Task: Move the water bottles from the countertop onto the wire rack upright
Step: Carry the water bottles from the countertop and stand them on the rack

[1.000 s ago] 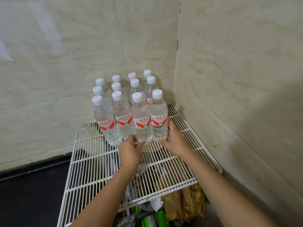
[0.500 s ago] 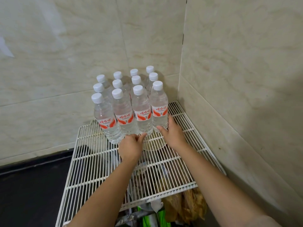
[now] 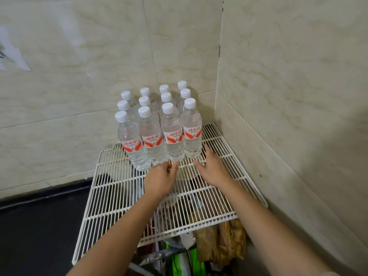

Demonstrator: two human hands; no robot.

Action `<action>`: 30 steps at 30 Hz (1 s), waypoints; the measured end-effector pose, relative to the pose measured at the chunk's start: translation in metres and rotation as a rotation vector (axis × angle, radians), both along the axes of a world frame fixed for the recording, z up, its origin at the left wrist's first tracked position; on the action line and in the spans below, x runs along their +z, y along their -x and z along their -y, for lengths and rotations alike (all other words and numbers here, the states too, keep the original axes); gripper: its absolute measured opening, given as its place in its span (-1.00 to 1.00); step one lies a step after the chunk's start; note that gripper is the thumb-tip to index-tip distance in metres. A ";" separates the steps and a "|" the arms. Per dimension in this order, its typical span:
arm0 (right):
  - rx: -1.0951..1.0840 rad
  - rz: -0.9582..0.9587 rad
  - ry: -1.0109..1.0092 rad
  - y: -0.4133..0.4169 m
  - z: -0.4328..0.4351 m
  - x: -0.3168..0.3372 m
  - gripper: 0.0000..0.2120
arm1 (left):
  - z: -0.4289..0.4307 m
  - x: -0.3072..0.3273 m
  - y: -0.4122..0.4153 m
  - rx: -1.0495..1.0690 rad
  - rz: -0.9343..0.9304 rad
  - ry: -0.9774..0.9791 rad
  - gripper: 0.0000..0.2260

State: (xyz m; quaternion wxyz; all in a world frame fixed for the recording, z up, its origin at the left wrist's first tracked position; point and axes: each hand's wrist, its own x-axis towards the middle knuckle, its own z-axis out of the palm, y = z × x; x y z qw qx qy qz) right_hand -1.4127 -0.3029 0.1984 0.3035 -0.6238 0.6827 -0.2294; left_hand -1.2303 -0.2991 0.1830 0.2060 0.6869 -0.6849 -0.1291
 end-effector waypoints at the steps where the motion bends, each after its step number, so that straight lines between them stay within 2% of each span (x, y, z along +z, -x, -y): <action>1: 0.016 -0.037 0.008 0.002 -0.007 -0.002 -0.31 | -0.009 0.000 -0.005 -0.016 0.059 0.026 -0.48; 5: 0.070 -0.143 0.029 -0.001 -0.028 -0.013 -0.37 | -0.059 -0.010 -0.037 0.070 0.197 0.044 -0.48; 9: 0.132 -0.289 0.055 -0.023 -0.046 -0.019 -0.35 | -0.100 -0.001 -0.075 0.218 0.135 -0.041 -0.43; 13: 0.251 -0.276 0.145 -0.074 -0.065 -0.012 -0.34 | -0.142 0.021 -0.117 0.349 0.191 0.037 -0.44; 18: 0.398 -0.222 0.230 -0.165 -0.109 0.004 -0.32 | -0.214 0.043 -0.184 0.489 0.292 0.127 -0.45; 24: 0.601 -0.217 0.303 -0.288 -0.179 0.020 -0.31 | -0.305 0.062 -0.288 0.682 0.230 0.208 -0.46; 30: 0.780 -0.189 0.360 -0.464 -0.276 0.030 -0.33 | -0.441 0.067 -0.429 0.884 0.232 0.241 -0.42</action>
